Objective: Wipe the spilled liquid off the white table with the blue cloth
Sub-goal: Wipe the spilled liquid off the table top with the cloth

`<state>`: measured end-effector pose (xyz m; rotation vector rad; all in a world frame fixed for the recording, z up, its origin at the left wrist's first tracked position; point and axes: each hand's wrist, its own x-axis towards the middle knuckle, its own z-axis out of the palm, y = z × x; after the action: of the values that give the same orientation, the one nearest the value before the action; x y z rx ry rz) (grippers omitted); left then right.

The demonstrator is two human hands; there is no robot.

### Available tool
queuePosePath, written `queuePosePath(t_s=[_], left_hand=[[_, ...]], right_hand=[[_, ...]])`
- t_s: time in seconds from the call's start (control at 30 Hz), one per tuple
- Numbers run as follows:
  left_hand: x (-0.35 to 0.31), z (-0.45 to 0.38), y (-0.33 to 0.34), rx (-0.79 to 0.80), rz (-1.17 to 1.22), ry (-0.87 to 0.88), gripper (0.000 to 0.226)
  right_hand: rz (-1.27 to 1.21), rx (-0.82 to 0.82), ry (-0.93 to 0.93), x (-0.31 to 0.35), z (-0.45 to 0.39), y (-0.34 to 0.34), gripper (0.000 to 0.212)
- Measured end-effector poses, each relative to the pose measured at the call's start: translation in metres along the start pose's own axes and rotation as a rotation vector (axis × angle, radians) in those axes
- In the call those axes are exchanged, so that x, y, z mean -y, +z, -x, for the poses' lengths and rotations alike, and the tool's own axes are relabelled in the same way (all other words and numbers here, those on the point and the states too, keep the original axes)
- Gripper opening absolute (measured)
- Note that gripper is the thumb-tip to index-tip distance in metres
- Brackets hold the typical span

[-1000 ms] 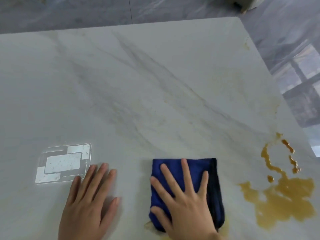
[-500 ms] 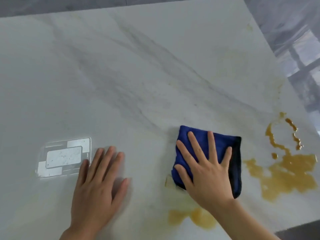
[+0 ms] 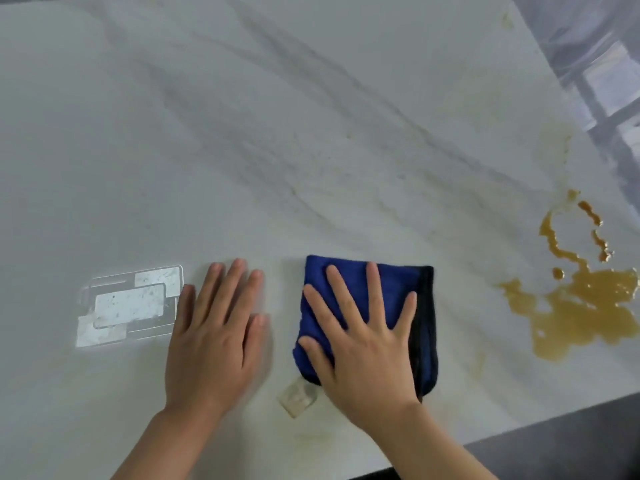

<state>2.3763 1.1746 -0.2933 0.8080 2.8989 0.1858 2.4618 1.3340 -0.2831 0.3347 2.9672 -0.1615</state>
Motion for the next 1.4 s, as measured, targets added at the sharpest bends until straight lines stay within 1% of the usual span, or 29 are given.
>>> queuePosePath(t_s=[0.03, 0.07, 0.13, 0.17, 0.23, 0.3, 0.37, 0.4, 0.5, 0.57, 0.67, 0.7, 0.77, 0.83, 0.87, 0.9, 0.97, 1.03, 1.07, 1.13, 1.17, 1.27, 1.3, 1.33, 1.37, 1.4], left_hand=[[-0.001, 0.0, -0.001, 0.0, 0.004, -0.002, 0.052], [-0.002, -0.001, -0.002, 0.0, 0.005, -0.001, 0.053], [-0.003, -0.001, -0.003, 0.011, 0.004, 0.012, 0.053], [-0.002, 0.0, -0.003, 0.019, 0.003, 0.018, 0.054], [0.001, 0.0, -0.002, 0.023, 0.003, 0.027, 0.053], [0.003, -0.001, -0.003, 0.013, 0.017, 0.021, 0.052], [0.002, -0.003, -0.003, 0.011, 0.02, 0.013, 0.053], [0.001, -0.002, -0.003, 0.013, 0.019, 0.009, 0.053], [-0.001, -0.001, -0.002, 0.01, 0.02, 0.003, 0.052], [0.0, -0.001, -0.002, 0.013, 0.018, -0.002, 0.052], [-0.001, -0.001, -0.001, 0.02, 0.016, 0.006, 0.053], [-0.001, -0.001, -0.001, 0.024, 0.014, 0.012, 0.053], [0.001, -0.001, -0.001, 0.023, 0.017, 0.018, 0.052], [0.004, -0.003, -0.001, 0.015, 0.042, 0.009, 0.052], [0.004, -0.003, -0.001, 0.015, 0.048, 0.008, 0.053], [0.004, -0.004, -0.001, 0.017, 0.045, 0.011, 0.053], [0.003, -0.003, -0.001, 0.017, 0.027, 0.017, 0.053], [0.001, -0.001, 0.001, 0.024, 0.027, 0.004, 0.052], [0.001, 0.0, 0.0, 0.026, 0.029, -0.005, 0.052], [0.001, -0.001, 0.0, 0.019, 0.023, -0.007, 0.053], [0.0, -0.002, -0.001, 0.016, 0.016, -0.003, 0.053], [0.0, -0.001, 0.0, 0.009, 0.0, 0.011, 0.057], [-0.001, -0.002, -0.001, 0.011, -0.003, 0.011, 0.059], [-0.001, -0.002, -0.001, 0.013, -0.006, 0.008, 0.061], [-0.001, -0.002, -0.001, 0.014, -0.008, 0.005, 0.063], [-0.002, -0.002, -0.001, 0.012, -0.007, 0.003, 0.063]], right_hand=[[-0.026, -0.002, -0.017, 0.005, 0.017, 0.005, 0.059], [-0.042, 0.005, -0.072, 0.013, 0.036, 0.01, 0.061], [-0.013, 0.032, -0.214, 0.033, 0.063, 0.021, 0.063], [0.017, 0.054, -0.247, 0.043, 0.068, 0.023, 0.064], [0.022, 0.076, -0.228, 0.055, 0.064, 0.021, 0.068], [0.01, 0.008, -0.238, 0.056, 0.053, 0.017, 0.066], [0.003, -0.064, -0.256, 0.043, 0.047, 0.014, 0.06], [0.009, -0.068, -0.227, 0.033, 0.045, 0.012, 0.059], [0.023, -0.05, -0.038, 0.011, 0.051, 0.011, 0.063], [-0.007, -0.055, -0.038, 0.014, 0.068, 0.02, 0.063], [-0.016, -0.098, -0.129, 0.041, 0.09, 0.037, 0.038], [-0.012, -0.1, -0.137, 0.05, 0.089, 0.04, 0.036], [-0.014, -0.116, -0.141, 0.062, 0.075, 0.035, 0.042], [-0.003, -0.098, -0.185, 0.064, 0.06, 0.027, 0.059], [0.008, -0.101, -0.212, 0.061, 0.055, 0.024, 0.062], [0.006, -0.12, -0.216, 0.053, 0.052, 0.022, 0.062], [-0.011, -0.14, -0.13, 0.033, 0.05, 0.019, 0.061], [0.006, -0.111, -0.023, 0.013, 0.056, 0.017, 0.063], [0.01, -0.093, -0.001, 0.006, 0.061, 0.017, 0.065], [-0.006, -0.051, -0.012, 0.001, 0.075, 0.02, 0.066], [-0.013, -0.036, -0.028, 0.004, 0.081, 0.024, 0.063], [-0.027, -0.084, -0.125, 0.024, 0.085, 0.034, 0.038], [-0.042, -0.12, -0.176, 0.03, 0.08, 0.035, 0.038], [-0.066, -0.145, -0.216, 0.031, 0.07, 0.034, 0.042], [-0.088, -0.15, -0.221, 0.029, 0.056, 0.028, 0.05], [-0.088, -0.139, -0.188, 0.021, 0.04, 0.02, 0.058]])
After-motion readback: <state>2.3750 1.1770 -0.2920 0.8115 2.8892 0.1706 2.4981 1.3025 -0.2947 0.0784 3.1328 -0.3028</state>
